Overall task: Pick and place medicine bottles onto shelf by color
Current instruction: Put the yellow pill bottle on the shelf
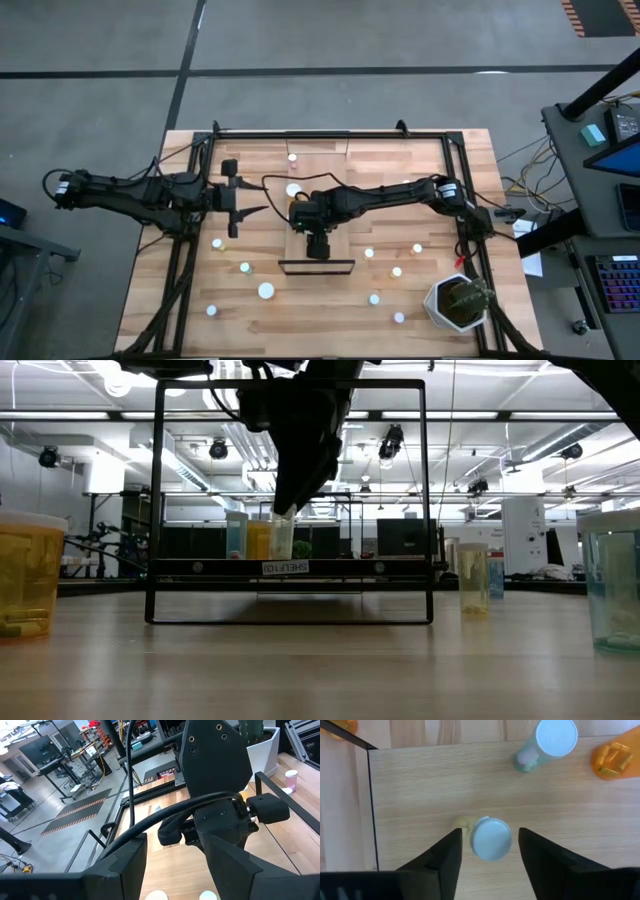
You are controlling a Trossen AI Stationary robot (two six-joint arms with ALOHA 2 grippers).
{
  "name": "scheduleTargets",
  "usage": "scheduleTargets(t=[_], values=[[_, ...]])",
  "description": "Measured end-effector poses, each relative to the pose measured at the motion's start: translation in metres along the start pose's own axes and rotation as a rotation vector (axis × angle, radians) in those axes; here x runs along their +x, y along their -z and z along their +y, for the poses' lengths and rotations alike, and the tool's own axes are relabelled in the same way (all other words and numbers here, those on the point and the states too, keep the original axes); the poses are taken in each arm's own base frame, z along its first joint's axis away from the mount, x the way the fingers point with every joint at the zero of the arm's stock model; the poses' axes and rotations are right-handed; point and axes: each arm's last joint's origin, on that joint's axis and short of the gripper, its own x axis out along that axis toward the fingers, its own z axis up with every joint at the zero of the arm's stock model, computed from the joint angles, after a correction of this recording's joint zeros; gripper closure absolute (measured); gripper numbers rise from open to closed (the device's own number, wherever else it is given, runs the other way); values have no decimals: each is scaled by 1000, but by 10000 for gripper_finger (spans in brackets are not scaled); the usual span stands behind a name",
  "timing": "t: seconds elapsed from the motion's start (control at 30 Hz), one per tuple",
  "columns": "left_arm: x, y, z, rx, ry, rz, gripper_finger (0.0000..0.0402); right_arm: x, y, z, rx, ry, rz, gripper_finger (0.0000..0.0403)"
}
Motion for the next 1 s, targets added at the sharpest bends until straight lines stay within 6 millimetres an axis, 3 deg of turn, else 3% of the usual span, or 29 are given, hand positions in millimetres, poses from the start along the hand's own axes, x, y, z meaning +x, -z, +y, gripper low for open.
scheduleTargets(t=[0.43,0.7,0.83,1.0], values=[[0,0,0,0,-1,-1,221,-25,-1,3,-24,-7,-53,199],[1,-1,0,-40,4,-14,221,-66,7,7,-114,19,-94,200],[3,-3,-2,-136,58,-33,221,-92,19,14,-204,104,-208,211],[15,0,-12,-315,109,12,221,-101,37,12,-285,124,-500,230]])
